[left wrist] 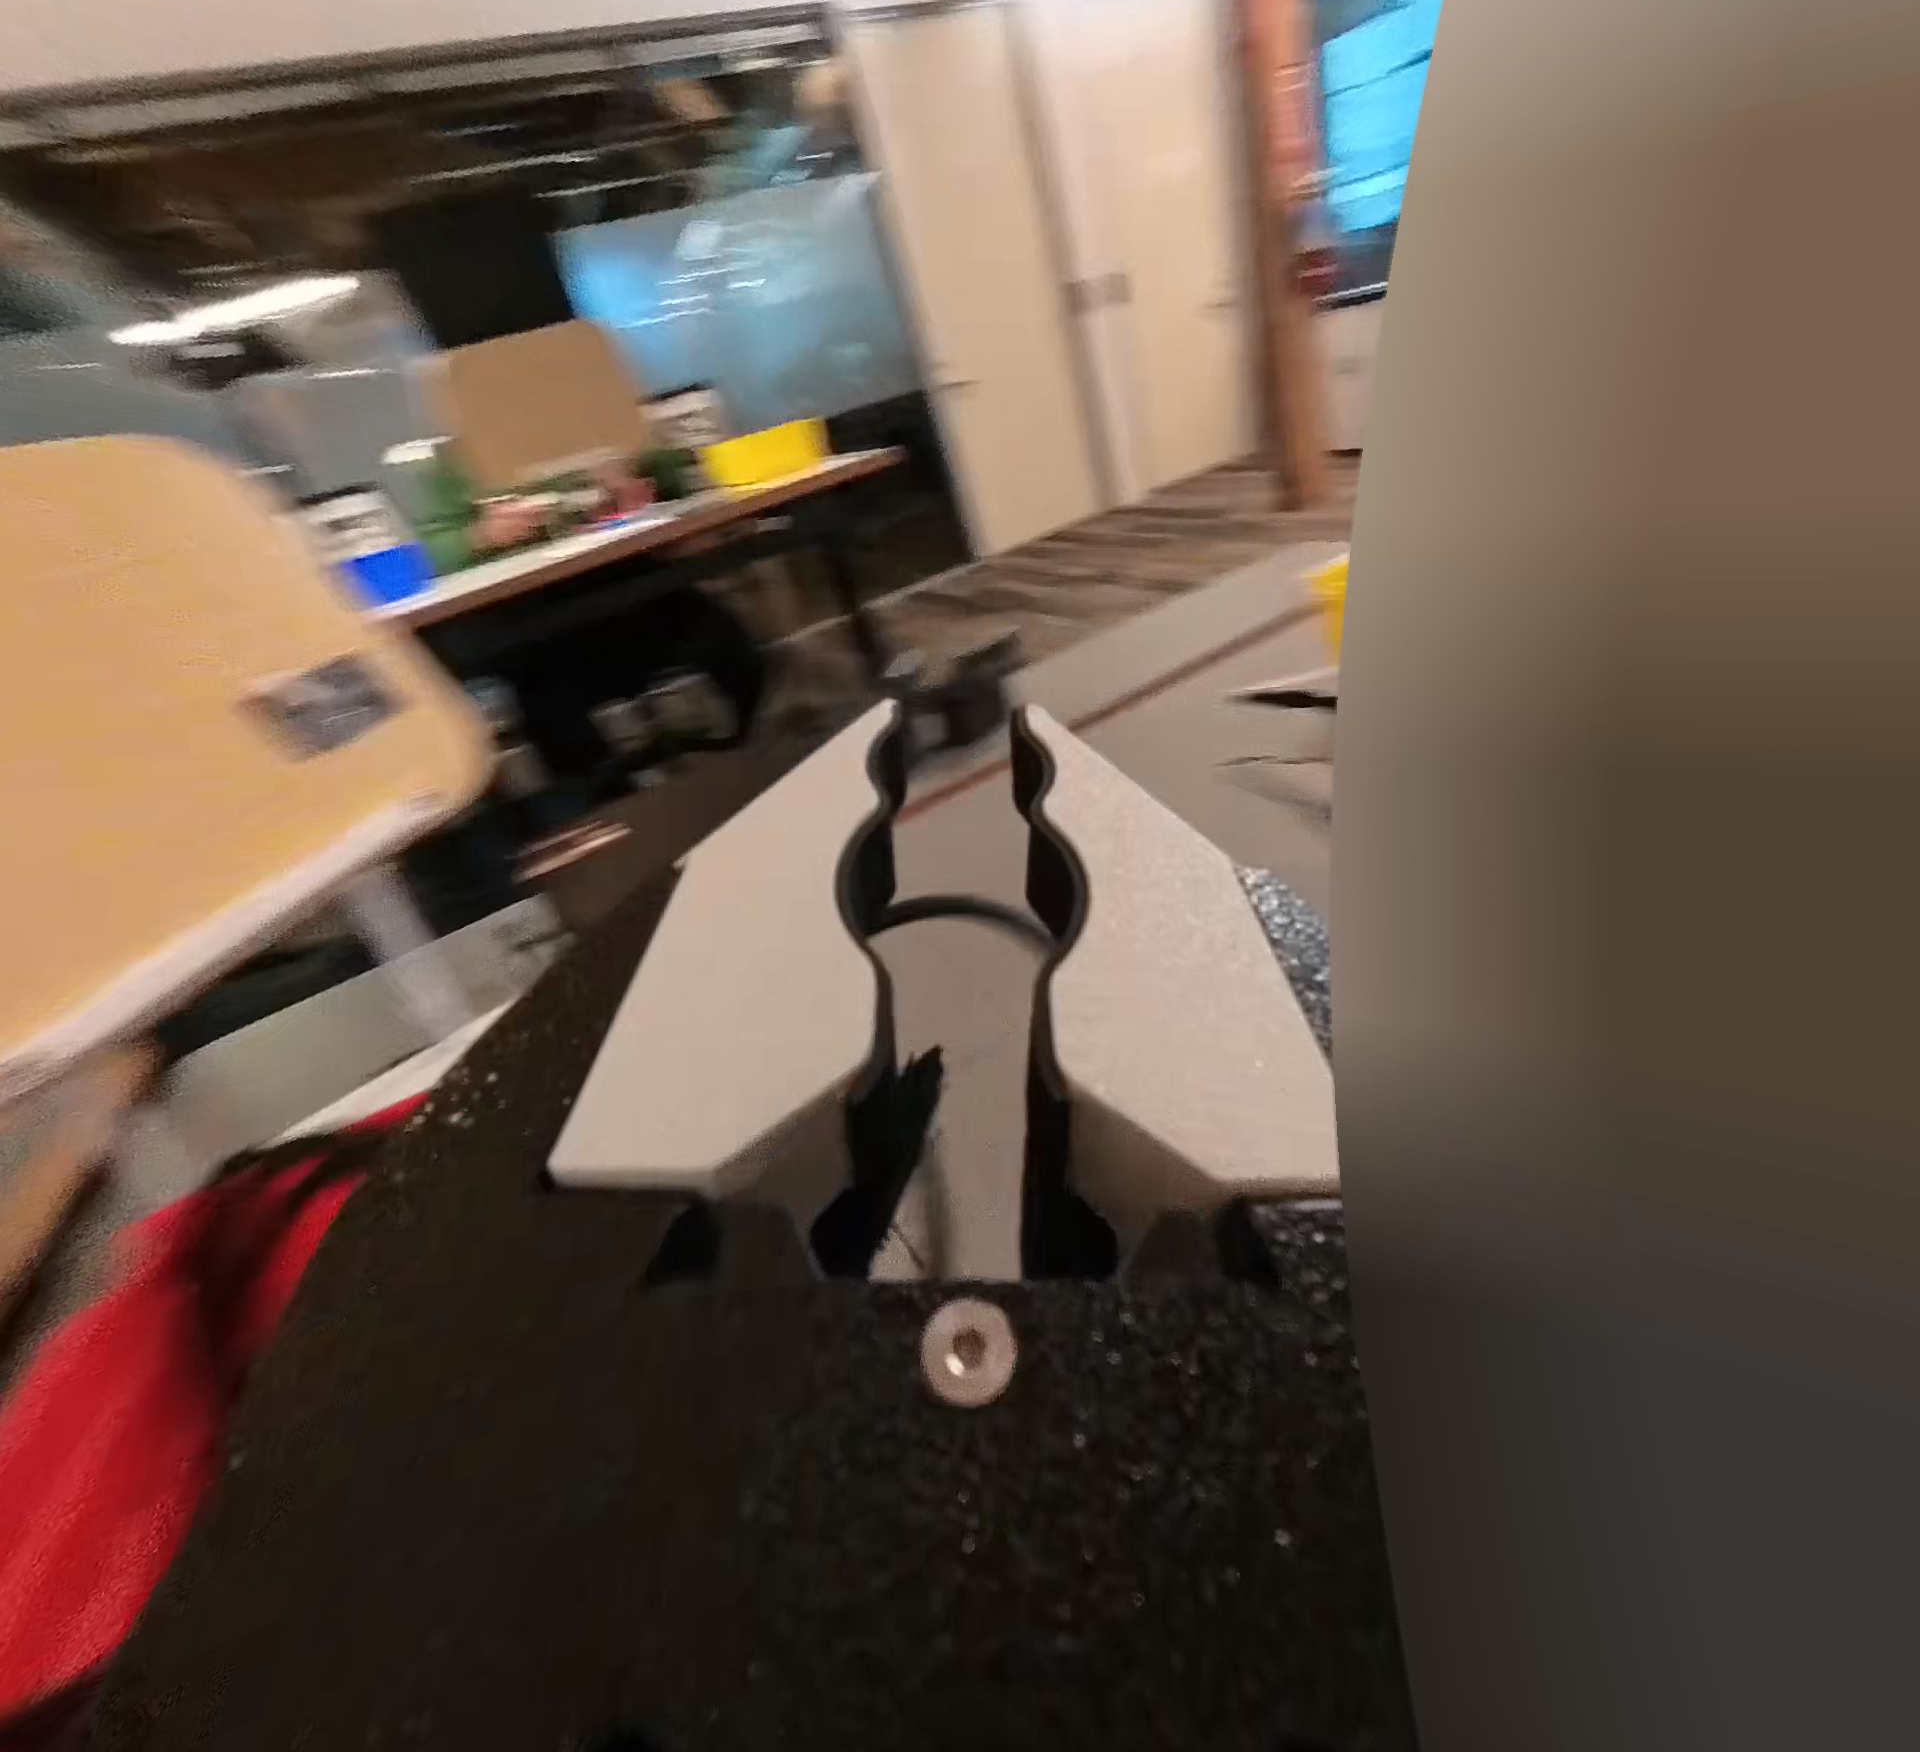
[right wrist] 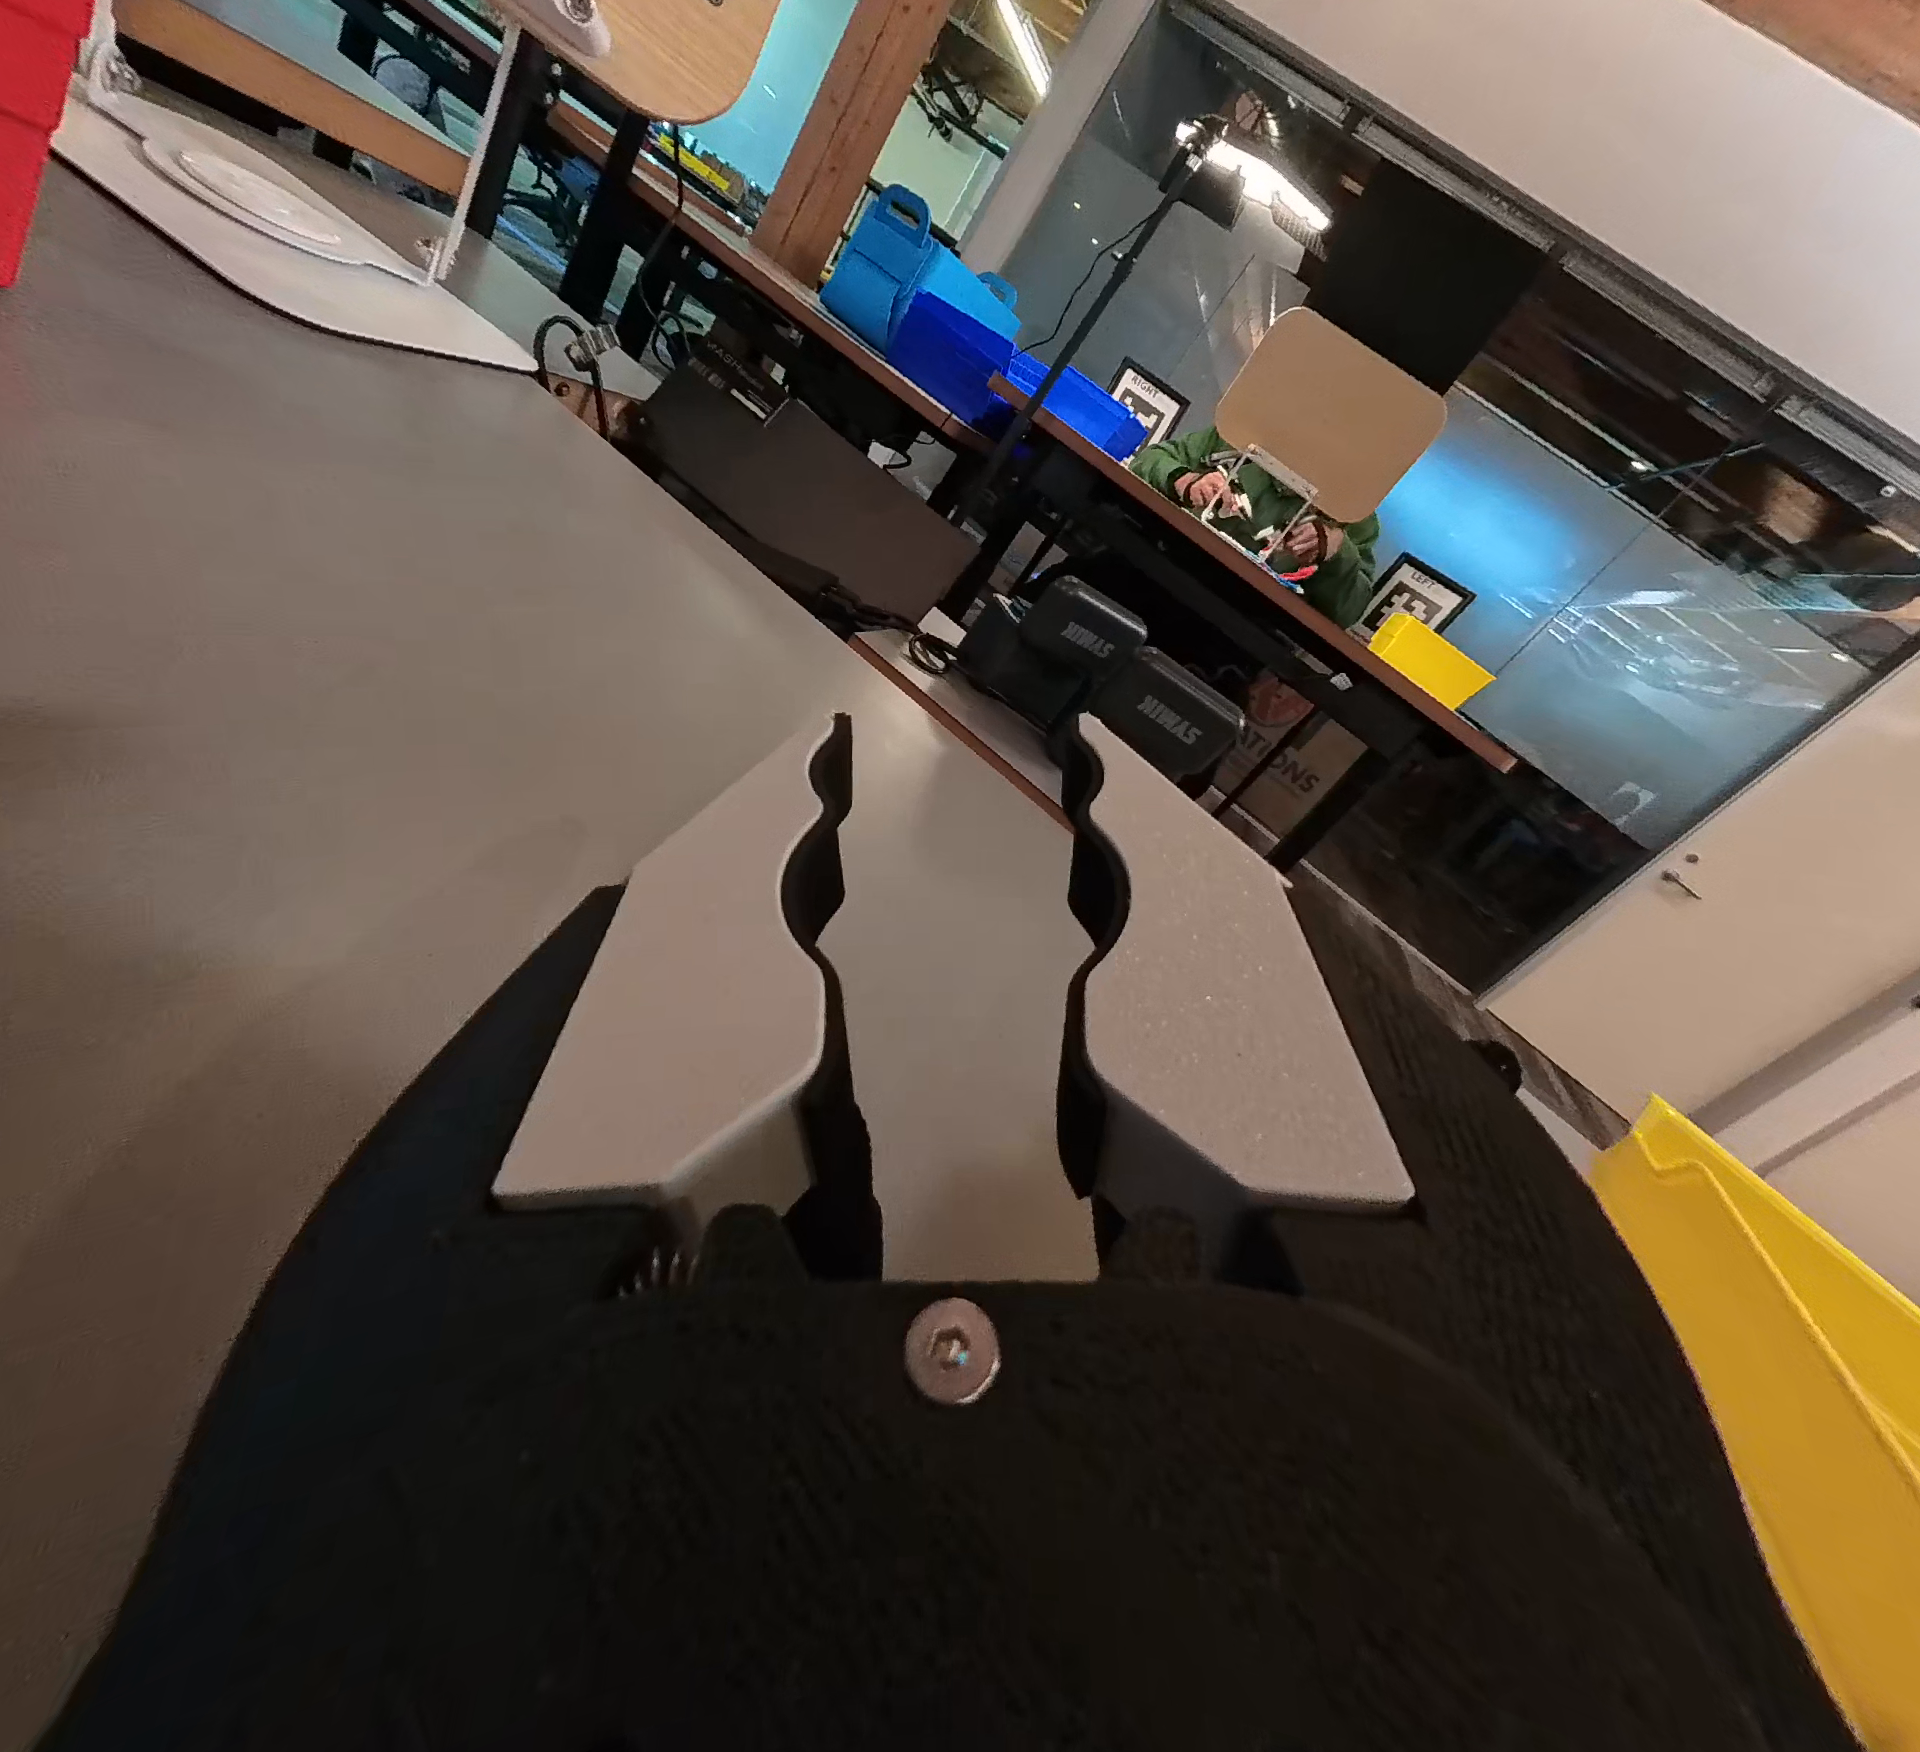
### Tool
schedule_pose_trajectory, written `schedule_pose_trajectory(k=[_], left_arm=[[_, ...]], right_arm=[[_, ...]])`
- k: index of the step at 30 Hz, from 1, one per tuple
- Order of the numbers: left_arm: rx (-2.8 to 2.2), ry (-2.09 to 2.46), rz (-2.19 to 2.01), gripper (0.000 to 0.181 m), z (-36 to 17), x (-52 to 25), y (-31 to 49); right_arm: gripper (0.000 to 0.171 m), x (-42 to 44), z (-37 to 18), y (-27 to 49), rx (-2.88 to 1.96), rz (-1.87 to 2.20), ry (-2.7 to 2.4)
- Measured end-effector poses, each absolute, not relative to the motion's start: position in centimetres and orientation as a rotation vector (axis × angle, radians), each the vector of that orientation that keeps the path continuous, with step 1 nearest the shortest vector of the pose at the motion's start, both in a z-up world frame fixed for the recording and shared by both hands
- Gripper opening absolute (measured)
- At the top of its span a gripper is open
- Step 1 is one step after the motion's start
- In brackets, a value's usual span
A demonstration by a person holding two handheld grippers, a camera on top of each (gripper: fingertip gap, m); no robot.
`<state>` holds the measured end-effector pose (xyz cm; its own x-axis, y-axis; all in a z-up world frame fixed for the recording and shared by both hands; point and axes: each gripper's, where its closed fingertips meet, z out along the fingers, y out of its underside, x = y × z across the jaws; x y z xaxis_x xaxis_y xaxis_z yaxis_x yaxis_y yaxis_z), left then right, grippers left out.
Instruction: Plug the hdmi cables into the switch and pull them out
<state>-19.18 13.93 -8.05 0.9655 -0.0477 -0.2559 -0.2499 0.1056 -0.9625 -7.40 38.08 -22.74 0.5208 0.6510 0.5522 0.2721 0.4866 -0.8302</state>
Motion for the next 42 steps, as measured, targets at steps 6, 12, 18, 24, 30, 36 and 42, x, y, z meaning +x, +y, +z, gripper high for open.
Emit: schedule_pose_trajectory(k=[6,12,18,24,30,36,42], left_arm=[[-1.705,0.061,0.58,0.036,-11.6,-31.4,12.2],[-2.067,0.387,0.483,0.08,-17.5,-34.5,13.6],[-2.424,0.504,0.089,0.095,-20.7,-37.0,13.6],[-2.693,0.555,-0.101,0.091,-24.7,-38.4,13.0],[-2.737,0.646,-0.224,0.06,-25.4,-37.1,12.9],[-2.766,0.699,-0.071,0.059,-23.8,-38.1,12.2],[-2.733,0.709,0.076,0.059,-18.8,-38.0,11.5]], right_arm=[[0.039,-7.5,-22.8,38.1,-1.08,0.285,-1.048],[0.039,-7.7,-23.0,37.9,-1.073,0.273,-1.067],[0.039,-7.8,-23.1,37.8,-1.069,0.27,-1.076],[0.039,-7.9,-23.2,37.7,-1.063,0.261,-1.091],[0.039,-8.0,-23.3,37.7,-1.06,0.26,-1.098],[0.039,-8.1,-23.4,37.5,-1.053,0.251,-1.113],[0.039,-8.2,-23.5,37.5,-1.05,0.247,-1.12]])
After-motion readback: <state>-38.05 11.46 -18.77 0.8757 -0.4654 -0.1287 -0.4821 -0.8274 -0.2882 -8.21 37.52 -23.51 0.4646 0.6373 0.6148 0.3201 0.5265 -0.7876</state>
